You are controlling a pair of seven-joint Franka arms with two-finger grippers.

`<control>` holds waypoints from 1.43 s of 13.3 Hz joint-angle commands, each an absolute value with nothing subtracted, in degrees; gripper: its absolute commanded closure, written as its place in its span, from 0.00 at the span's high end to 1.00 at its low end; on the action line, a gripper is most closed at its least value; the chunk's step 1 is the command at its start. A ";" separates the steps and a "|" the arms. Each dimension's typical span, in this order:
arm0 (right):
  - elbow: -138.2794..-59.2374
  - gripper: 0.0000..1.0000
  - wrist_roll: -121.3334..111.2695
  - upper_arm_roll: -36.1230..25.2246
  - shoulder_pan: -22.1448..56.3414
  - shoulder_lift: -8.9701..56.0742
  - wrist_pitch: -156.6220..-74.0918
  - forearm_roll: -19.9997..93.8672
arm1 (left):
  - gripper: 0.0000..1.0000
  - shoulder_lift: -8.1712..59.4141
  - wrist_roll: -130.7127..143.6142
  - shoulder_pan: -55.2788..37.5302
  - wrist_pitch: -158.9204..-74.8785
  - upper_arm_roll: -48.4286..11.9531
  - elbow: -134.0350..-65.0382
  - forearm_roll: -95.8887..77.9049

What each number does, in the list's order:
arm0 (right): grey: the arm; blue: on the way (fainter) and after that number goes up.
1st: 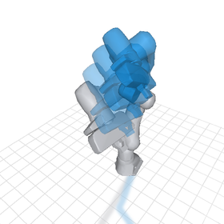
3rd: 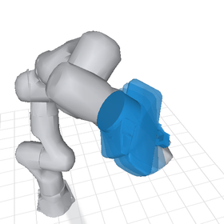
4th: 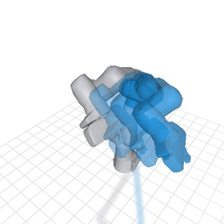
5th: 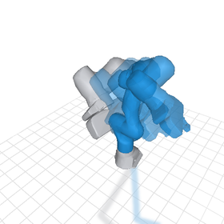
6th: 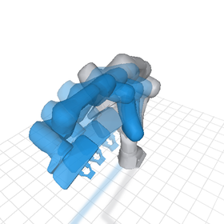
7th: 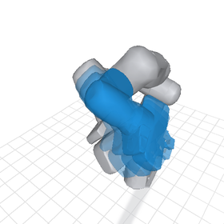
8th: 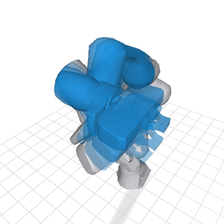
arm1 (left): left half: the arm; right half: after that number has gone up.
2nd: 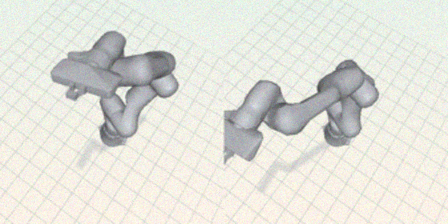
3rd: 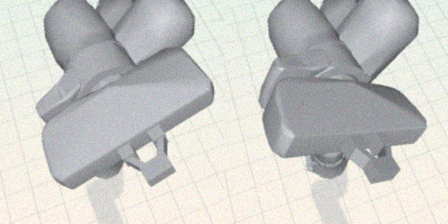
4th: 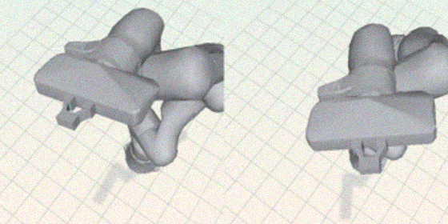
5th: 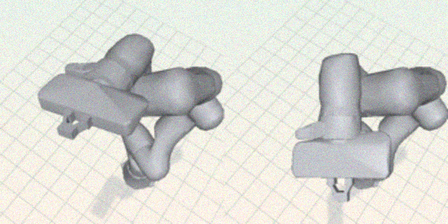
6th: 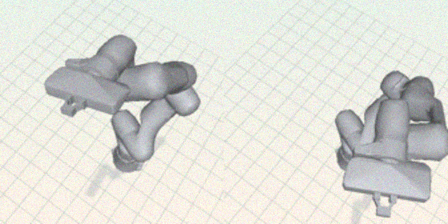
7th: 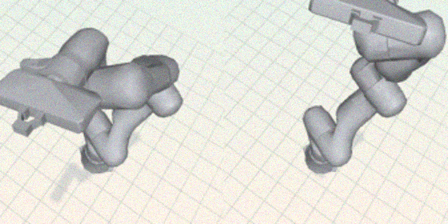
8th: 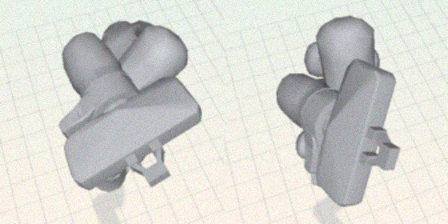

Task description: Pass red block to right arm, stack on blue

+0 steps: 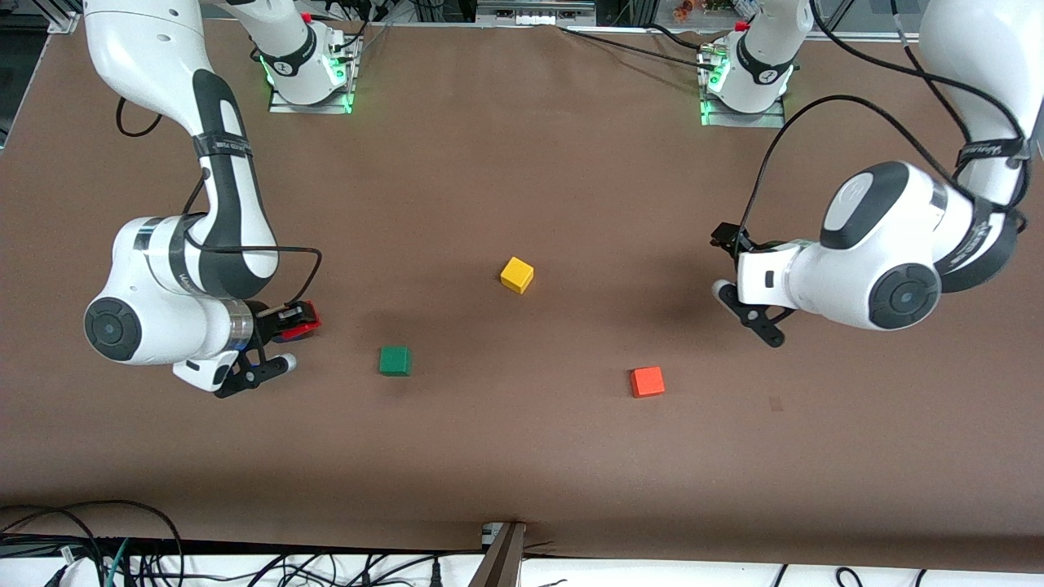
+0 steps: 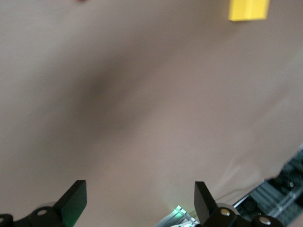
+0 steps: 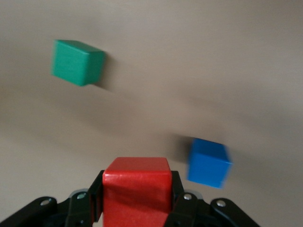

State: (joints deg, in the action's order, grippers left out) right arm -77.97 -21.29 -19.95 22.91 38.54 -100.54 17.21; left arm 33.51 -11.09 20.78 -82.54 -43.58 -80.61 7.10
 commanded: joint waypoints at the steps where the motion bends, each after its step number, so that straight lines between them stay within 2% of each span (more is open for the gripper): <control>1: -80.41 0.22 -18.56 -21.35 24.08 36.92 -102.39 11.62 | 1.00 28.93 3.27 20.48 -81.47 -43.07 -80.25 8.79; 3: -85.92 0.22 -18.02 -21.53 24.70 34.21 -106.93 10.02 | 1.00 26.38 12.18 21.00 -82.08 -42.72 -79.46 8.70; 5: -93.04 0.22 -16.18 -21.45 25.75 30.69 -113.61 8.10 | 1.00 26.02 13.10 21.53 -81.13 -42.54 -73.77 10.27; 6: -95.77 0.22 -14.52 -21.53 26.19 29.19 -116.34 7.56 | 1.00 26.02 12.75 21.27 -78.08 -42.63 -71.04 13.42; 7: -98.67 0.22 -12.94 -21.53 26.45 27.61 -118.98 7.30 | 1.00 23.67 11.61 19.70 -76.13 -41.41 -69.80 16.41; 8: -101.83 0.22 -11.53 -21.45 26.63 26.12 -122.22 7.29 | 1.00 21.55 11.69 16.12 -76.20 -38.96 -69.96 16.96; 9: -104.65 0.22 -10.64 -21.45 26.63 24.89 -125.21 7.29 | 1.00 19.53 11.52 12.69 -76.90 -31.97 -69.96 16.44; 11: -108.26 0.22 -10.37 -21.45 26.54 23.12 -129.00 7.29 | 1.00 14.17 11.34 3.90 -83.02 -16.68 -73.89 12.60; 13: -110.82 0.22 -10.37 -21.53 26.54 22.59 -132.78 7.29 | 1.00 9.43 10.99 0.19 -88.48 -5.76 -78.20 4.51; 14: -111.61 0.22 -10.37 -21.53 26.54 22.59 -133.85 7.38 | 1.00 6.88 10.81 -0.52 -90.68 -3.28 -81.44 4.13; 16: -112.76 0.22 -10.37 -21.53 26.46 22.67 -136.04 7.38 | 1.00 0.47 10.81 -0.53 -97.18 -2.73 -91.27 4.31; 17: -113.55 0.22 -10.28 -21.53 26.46 22.85 -137.62 7.38 | 1.00 -1.65 10.81 -0.61 -97.64 -2.81 -94.89 4.22; 19: -114.61 0.22 -10.20 -21.53 26.46 23.20 -139.74 7.47 | 1.00 -2.46 10.81 -0.70 -97.65 -2.81 -95.89 3.26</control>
State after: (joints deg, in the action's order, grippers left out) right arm -111.86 -11.40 -21.20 25.80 24.86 -137.31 8.50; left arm 1.60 10.94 0.36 -95.56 -3.55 -90.46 4.76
